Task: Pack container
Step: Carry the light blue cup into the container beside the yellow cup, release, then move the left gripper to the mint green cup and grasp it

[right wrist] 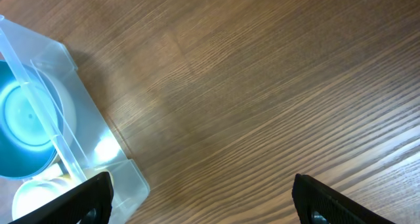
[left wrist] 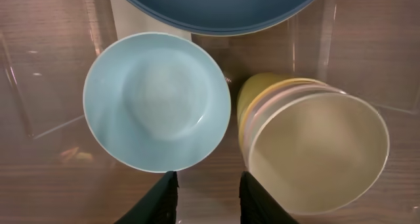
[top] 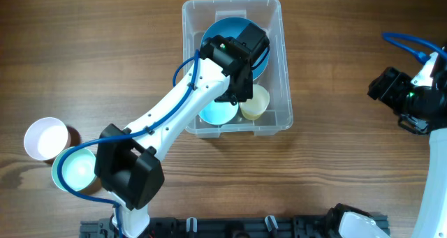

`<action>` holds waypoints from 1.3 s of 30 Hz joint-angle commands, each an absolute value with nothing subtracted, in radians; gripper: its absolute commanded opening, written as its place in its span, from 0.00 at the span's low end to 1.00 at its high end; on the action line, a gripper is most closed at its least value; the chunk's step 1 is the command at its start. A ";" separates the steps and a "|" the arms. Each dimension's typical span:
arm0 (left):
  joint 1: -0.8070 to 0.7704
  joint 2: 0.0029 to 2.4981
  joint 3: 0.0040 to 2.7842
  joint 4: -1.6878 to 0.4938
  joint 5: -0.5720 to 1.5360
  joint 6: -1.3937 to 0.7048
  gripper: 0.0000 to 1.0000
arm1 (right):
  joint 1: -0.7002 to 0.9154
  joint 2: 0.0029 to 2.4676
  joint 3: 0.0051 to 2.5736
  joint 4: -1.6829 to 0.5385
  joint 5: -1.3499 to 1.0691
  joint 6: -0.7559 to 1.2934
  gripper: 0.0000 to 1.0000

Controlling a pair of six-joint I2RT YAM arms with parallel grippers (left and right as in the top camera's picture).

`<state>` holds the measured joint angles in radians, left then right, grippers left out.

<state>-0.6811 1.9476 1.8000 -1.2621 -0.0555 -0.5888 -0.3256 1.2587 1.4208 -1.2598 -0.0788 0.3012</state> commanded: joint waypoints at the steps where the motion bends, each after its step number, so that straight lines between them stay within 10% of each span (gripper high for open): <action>1: -0.606 1.863 1.814 -1.287 -0.117 -0.591 0.37 | -0.331 1.264 1.418 -1.259 -0.090 0.287 0.89; 5: -0.433 1.710 1.824 -1.340 -0.176 -0.591 0.56 | -0.331 1.264 1.418 -1.258 -0.091 0.287 0.89; 16: 0.305 1.570 1.586 -1.446 -0.098 -0.644 0.60 | -0.331 1.264 1.418 -1.258 -0.091 0.287 0.89; 30: 0.487 1.571 0.916 -0.949 -0.068 -0.645 0.72 | -0.331 1.264 1.418 -1.258 -0.091 0.287 0.89; 35: 0.487 1.571 0.870 -0.841 -0.072 -0.643 0.59 | -0.331 1.264 1.418 -1.262 -0.091 0.288 0.89; 39: 0.487 1.571 0.870 -0.841 -0.072 -0.633 0.29 | -0.331 1.264 1.418 -1.262 -0.091 0.287 0.89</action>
